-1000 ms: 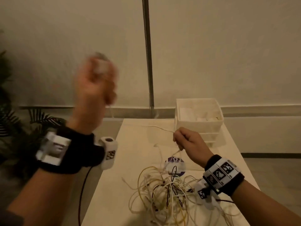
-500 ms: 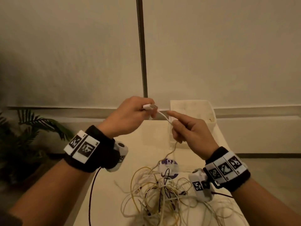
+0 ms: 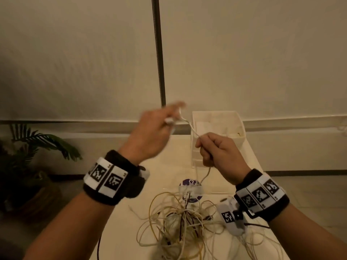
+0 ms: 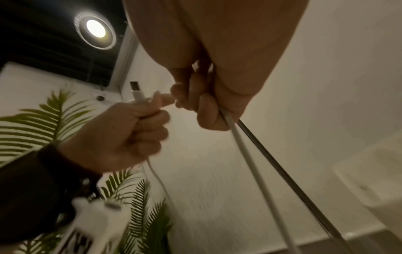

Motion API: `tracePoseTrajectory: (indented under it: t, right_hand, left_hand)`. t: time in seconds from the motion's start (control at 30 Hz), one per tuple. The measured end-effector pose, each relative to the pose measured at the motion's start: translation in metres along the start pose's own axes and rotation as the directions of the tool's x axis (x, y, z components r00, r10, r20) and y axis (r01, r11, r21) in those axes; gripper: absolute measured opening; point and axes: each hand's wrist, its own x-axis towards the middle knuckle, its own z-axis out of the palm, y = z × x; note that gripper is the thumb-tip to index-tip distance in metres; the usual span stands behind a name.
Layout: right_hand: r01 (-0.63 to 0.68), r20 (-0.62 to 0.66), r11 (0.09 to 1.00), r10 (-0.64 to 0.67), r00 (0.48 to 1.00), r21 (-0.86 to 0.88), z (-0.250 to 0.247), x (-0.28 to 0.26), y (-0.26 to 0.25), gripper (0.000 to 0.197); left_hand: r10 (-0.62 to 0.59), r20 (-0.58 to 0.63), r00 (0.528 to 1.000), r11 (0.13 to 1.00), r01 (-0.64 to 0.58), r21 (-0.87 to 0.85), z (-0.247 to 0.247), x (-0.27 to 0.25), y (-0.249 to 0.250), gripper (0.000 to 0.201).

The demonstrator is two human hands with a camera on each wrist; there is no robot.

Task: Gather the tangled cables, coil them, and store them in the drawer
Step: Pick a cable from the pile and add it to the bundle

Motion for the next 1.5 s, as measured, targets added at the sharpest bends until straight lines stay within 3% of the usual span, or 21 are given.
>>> tracePoseTrajectory:
  t: [0.03, 0.1, 0.2, 0.27, 0.37, 0.57, 0.6, 0.67, 0.77, 0.8, 0.83, 0.87, 0.9, 0.97, 1.07, 1.2, 1.3, 1.37, 1.47, 1.5]
  right_hand:
    - [0.017, 0.013, 1.0, -0.017, 1.0, 0.01, 0.001, 0.002, -0.009, 0.032]
    - [0.046, 0.029, 0.999, -0.046, 0.999, 0.014, 0.001, 0.007, -0.024, 0.032]
    - [0.038, 0.041, 0.998, -0.036, 0.998, -0.04, -0.005, 0.009, -0.029, 0.033]
    - [0.013, 0.054, 0.998, -0.01, 0.999, -0.056, -0.01, 0.004, -0.023, 0.032]
    - [-0.034, 0.089, 0.999, 0.038, 0.995, -0.037, -0.014, -0.01, -0.007, 0.032]
    - [-0.106, 0.077, 0.992, 0.11, 0.991, -0.065, -0.023, -0.022, 0.009, 0.033]
    - [-0.119, 0.067, 0.992, 0.122, 0.99, -0.05, -0.024, -0.021, 0.01, 0.033]
    - [-0.142, 0.06, 0.99, 0.143, 0.988, -0.012, -0.022, -0.017, 0.008, 0.033]
    - [-0.162, 0.079, 0.987, 0.16, 0.984, 0.019, -0.015, -0.012, 0.003, 0.034]
    - [-0.165, 0.102, 0.986, 0.161, 0.982, 0.034, -0.013, -0.011, 0.001, 0.034]
    - [-0.172, 0.132, 0.983, 0.163, 0.978, 0.064, -0.012, -0.011, -0.002, 0.034]
    - [-0.185, 0.163, 0.977, 0.167, 0.972, 0.104, -0.012, -0.012, -0.005, 0.033]
    - [-0.198, 0.187, 0.97, 0.17, 0.968, 0.141, -0.014, -0.013, -0.007, 0.032]
    - [-0.216, 0.22, 0.962, 0.177, 0.959, 0.167, -0.022, -0.015, -0.012, 0.029]
    - [-0.25, 0.247, 0.957, 0.209, 0.946, 0.147, -0.039, -0.022, -0.014, 0.029]
    - [-0.224, 0.253, 0.966, 0.187, 0.949, 0.126, -0.043, -0.034, -0.012, 0.026]
    - [-0.13, 0.179, 0.991, 0.125, 0.976, 0.016, -0.039, -0.056, -0.017, 0.026]
    - [-0.081, 0.115, 0.996, 0.084, 0.99, -0.023, -0.036, -0.086, -0.02, 0.029]
    - [-0.171, 0.079, 0.978, 0.181, 0.98, -0.116, -0.048, -0.157, -0.017, 0.056]
    - [-0.256, 0.09, 0.947, 0.277, 0.957, -0.194, -0.047, -0.18, -0.013, 0.059]
  left_hand:
    - [0.03, 0.145, 0.989, 1.0, -0.03, -0.001, 0.013, -0.003, 0.001, 0.03]
    - [0.025, 0.207, 0.978, 0.999, -0.017, -0.04, 0.03, -0.005, 0.001, 0.017]
    - [0.012, 0.033, 0.999, 0.996, -0.009, -0.084, 0.031, 0.003, 0.001, 0.02]
    - [-0.051, -0.142, 0.989, 0.997, 0.042, -0.062, 0.012, 0.016, -0.008, 0.02]
    - [-0.148, -0.393, 0.907, 0.988, 0.152, -0.022, -0.027, 0.036, -0.017, 0.023]
    - [-0.332, -0.527, 0.783, 0.926, 0.378, -0.022, -0.054, 0.033, -0.039, 0.023]
    - [-0.317, -0.517, 0.795, 0.93, 0.367, -0.006, -0.052, 0.028, -0.036, 0.024]
    - [-0.213, -0.421, 0.881, 0.963, 0.262, 0.061, -0.038, 0.017, -0.016, 0.042]
    - [-0.006, -0.117, 0.993, 1.0, 0.008, 0.014, -0.002, 0.001, 0.009, 0.068]
    - [0.045, 0.046, 0.998, 0.999, -0.044, -0.016, 0.011, -0.002, 0.012, 0.064]
    - [0.078, 0.212, 0.974, 0.997, -0.076, -0.019, 0.023, -0.005, 0.015, 0.053]
    - [0.097, 0.325, 0.941, 0.995, -0.096, -0.016, 0.033, -0.008, 0.016, 0.037]
    - [0.113, 0.364, 0.925, 0.994, -0.107, -0.035, 0.04, -0.01, 0.016, 0.027]
    - [0.121, 0.303, 0.945, 0.993, -0.112, -0.046, 0.042, -0.008, 0.011, 0.035]
    - [0.029, 0.152, 0.988, 0.999, -0.035, 0.039, 0.03, 0.005, -0.004, 0.04]
    - [-0.008, 0.124, 0.992, 0.997, -0.001, 0.072, 0.025, 0.014, -0.003, 0.034]
    - [0.046, 0.133, 0.99, 0.983, -0.021, -0.183, 0.021, 0.009, 0.01, 0.03]
    - [0.064, 0.154, 0.986, 0.908, 0.006, -0.418, 0.014, 0.004, 0.019, 0.028]
    - [0.043, 0.11, 0.993, 0.833, 0.025, -0.553, 0.006, 0.002, 0.028, 0.038]
    - [0.036, 0.077, 0.996, 0.829, 0.013, -0.559, 0.007, 0.0, 0.029, 0.038]
